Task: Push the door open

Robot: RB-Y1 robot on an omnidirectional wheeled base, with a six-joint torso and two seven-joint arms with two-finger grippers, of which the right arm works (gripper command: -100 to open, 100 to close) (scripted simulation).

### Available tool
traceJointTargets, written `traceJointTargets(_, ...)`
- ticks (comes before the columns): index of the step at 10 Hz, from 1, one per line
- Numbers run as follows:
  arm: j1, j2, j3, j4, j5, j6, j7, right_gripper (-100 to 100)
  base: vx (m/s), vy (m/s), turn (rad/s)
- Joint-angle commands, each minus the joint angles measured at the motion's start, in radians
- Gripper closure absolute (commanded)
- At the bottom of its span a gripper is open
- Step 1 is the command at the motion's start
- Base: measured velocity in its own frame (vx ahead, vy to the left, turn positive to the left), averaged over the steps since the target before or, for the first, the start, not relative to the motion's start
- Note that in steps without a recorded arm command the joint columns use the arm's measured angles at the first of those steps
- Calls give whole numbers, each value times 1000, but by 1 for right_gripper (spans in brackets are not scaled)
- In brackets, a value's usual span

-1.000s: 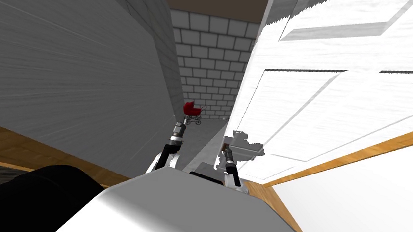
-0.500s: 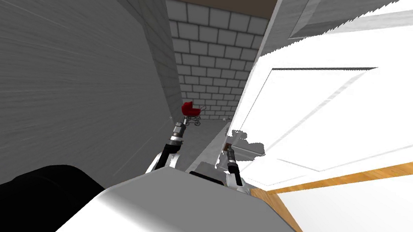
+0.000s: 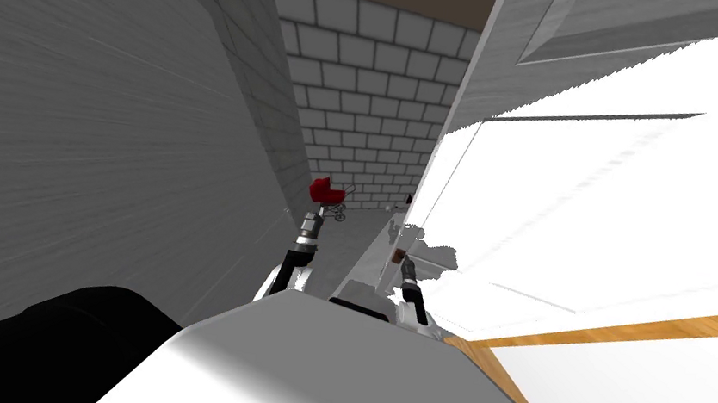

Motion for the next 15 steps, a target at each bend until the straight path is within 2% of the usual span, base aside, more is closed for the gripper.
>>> traceJointTargets(1, 4, -6, -27, -14, -13, 6, 12, 100, 206, 57, -132)
traceJointTargets(2, 7, 1, -18, -21, -12, 13, 8, -100, -34, 87, -73)
traceJointTargets(5, 8, 9, -21, -26, -17, 17, 8, -100, -213, 105, -46)
traceJointTargets(7, 8, 23, -25, -32, -23, 22, 9, -100, -250, 116, -66)
traceJointTargets(8, 7, 19, -24, -29, -21, 20, 9, -100, -107, 45, -18)
traceJointTargets(12, 13, 12, -29, -24, -27, 2, 13, -100, 185, -13, 30)
traceJointTargets(15, 19, 14, -34, -20, -31, -13, 16, -100, 219, -22, 37)
